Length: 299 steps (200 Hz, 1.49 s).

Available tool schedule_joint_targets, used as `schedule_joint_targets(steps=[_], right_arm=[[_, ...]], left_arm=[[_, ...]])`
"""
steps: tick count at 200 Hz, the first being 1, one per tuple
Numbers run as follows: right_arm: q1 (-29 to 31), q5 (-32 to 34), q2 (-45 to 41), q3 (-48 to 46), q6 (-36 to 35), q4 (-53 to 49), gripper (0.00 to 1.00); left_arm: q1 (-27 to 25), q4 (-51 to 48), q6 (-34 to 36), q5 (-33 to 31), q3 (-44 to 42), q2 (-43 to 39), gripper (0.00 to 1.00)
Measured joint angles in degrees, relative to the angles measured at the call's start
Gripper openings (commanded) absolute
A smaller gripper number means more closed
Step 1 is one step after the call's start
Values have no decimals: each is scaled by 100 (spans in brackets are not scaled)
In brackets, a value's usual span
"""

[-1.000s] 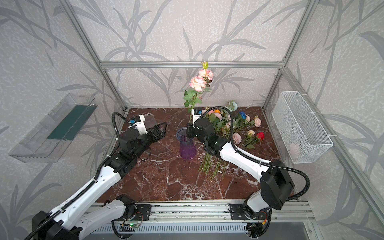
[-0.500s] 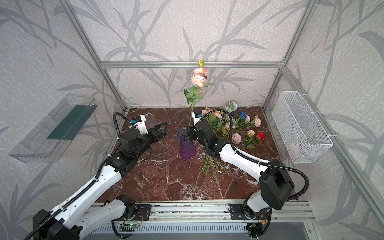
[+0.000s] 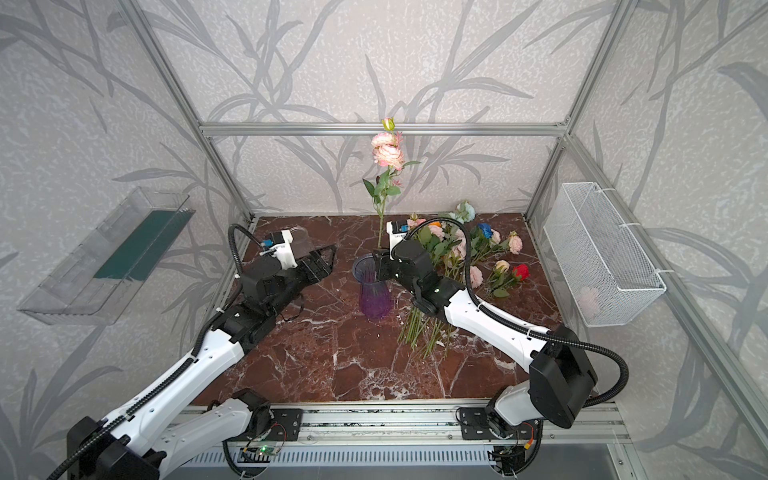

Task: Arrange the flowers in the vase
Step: 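Lower the rose stem into the vase mouth with the right gripper, then open the right gripper and reach down to the rose pile for another stem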

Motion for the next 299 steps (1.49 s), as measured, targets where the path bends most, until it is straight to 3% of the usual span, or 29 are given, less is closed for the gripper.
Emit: schedule_joint_targets(steps=[109,130,151,166,186,240,299], right_arm=[[33,278,-1491,-321,-216,-710,40],[-160,326,-1729,-514,-267,-955,30],[-894,68,-1805,-619,-168,-1325,16],[-1478,-131,-1716,-638,-98,-1572,10],[-2050,-328,-1493,-702,-15,-1812,9],[-3244,-813,-595,-999,256,-2236,22],[-3582,-1285,597,-1003,334,-2385,19]], left_arm=[[0,42,15,111,11,-129,92],[-2,76,48,317,48,-127,88],[-61,142,72,702,177,-76,85],[-229,221,105,1038,332,33,84],[-654,323,170,1519,533,278,83],[-1722,181,472,2632,922,879,83],[-2006,20,621,2791,938,916,84]])
